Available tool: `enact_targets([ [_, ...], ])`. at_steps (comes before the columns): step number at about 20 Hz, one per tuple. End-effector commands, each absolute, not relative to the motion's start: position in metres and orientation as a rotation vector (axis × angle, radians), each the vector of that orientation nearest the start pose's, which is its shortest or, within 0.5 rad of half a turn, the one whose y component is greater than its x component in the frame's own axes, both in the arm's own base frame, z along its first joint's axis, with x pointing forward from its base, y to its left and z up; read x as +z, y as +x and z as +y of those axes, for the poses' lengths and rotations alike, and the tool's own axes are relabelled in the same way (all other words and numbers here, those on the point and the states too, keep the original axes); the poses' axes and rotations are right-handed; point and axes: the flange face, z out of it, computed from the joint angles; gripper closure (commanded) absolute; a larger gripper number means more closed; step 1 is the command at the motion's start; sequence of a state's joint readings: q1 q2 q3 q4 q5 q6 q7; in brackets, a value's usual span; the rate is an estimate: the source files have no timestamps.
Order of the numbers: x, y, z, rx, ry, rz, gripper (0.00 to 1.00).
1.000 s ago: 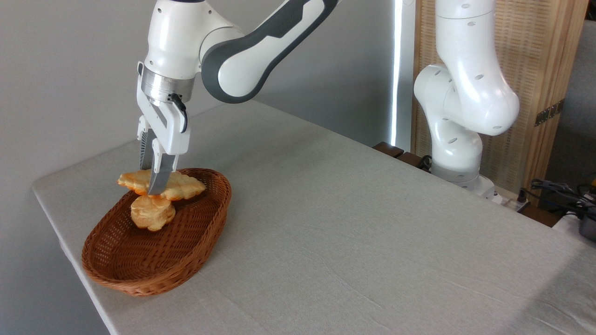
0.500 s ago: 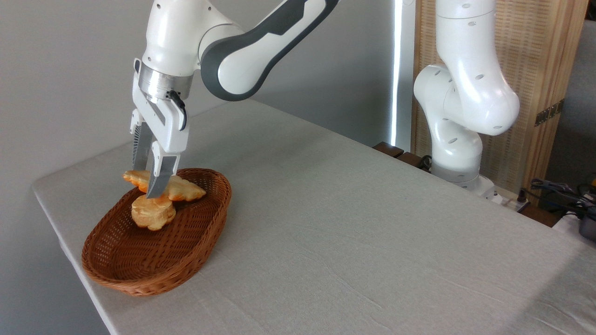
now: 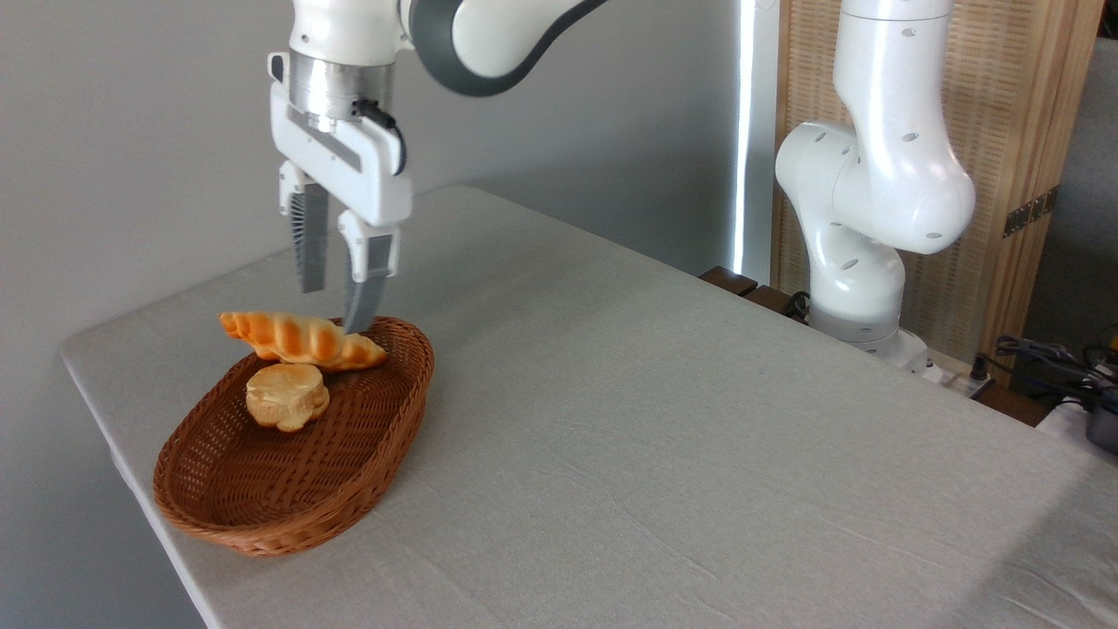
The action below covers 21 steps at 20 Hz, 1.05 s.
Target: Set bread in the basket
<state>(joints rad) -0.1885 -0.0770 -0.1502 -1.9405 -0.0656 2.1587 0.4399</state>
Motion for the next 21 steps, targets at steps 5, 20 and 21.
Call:
enact_targets([
  [5,0.541,0.524,-0.128,-0.192,-2.944,1.058,0.00],
  [20,0.544,0.518,-0.082,-0.076,-2.948,1.066,0.00],
  [21,0.544,0.518,-0.082,-0.076,-2.947,1.068,0.00],
])
